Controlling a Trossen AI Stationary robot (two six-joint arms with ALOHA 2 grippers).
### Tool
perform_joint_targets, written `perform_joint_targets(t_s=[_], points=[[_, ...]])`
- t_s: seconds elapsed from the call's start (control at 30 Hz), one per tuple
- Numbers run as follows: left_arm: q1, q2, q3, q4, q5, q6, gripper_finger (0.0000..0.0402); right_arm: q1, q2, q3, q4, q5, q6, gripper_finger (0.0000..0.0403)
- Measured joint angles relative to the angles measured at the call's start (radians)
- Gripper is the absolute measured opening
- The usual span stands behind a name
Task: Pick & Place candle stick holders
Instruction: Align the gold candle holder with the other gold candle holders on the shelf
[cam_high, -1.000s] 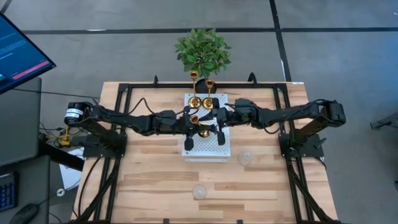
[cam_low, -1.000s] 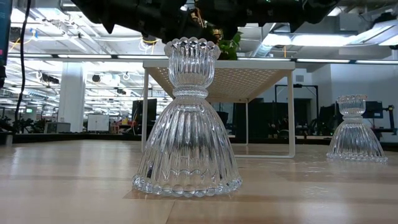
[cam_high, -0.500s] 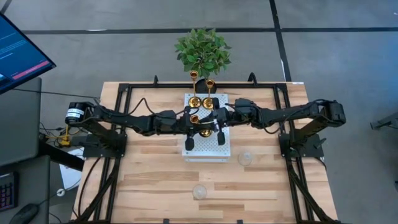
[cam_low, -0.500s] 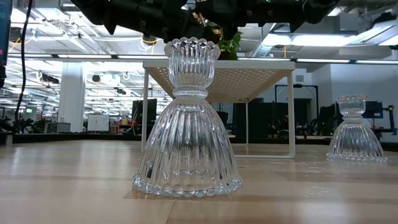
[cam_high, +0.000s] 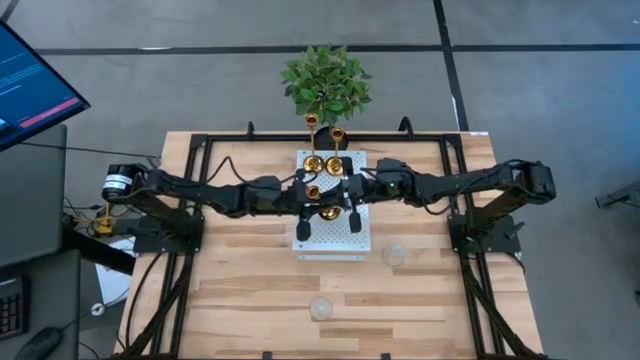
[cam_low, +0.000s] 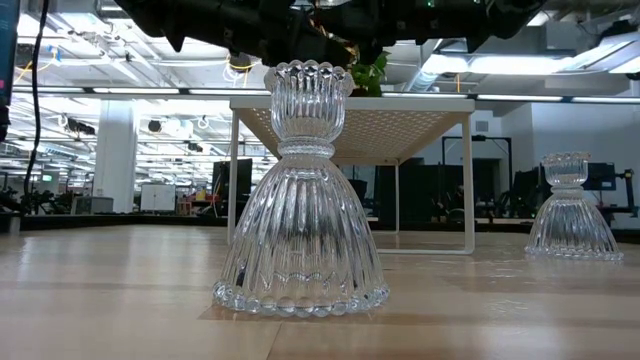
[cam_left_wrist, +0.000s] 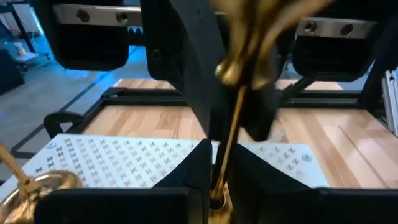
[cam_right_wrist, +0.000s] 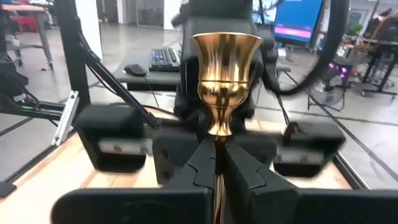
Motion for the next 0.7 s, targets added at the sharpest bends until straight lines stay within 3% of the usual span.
perform_joint_targets(t_s=[0.33,0.5,0.7], points=[[0.000,-0.125,0.000,-0.143,-0.003,0.000,0.0041,-0.017,-0.152,-0.107,-0.019,0.099,-0.033,0.0001],[-0.005,-0.210,-0.002,-0.242,-0.004,-0.003,0.0039,-0.044,-0.293,-0.224,0.003,0.218,-0.033,0.0001],[-0.006,-0.292,-0.060,-0.243,-0.002,-0.002,0.0030,-0.132,-0.400,-0.394,0.171,0.250,0.025,0.0000]])
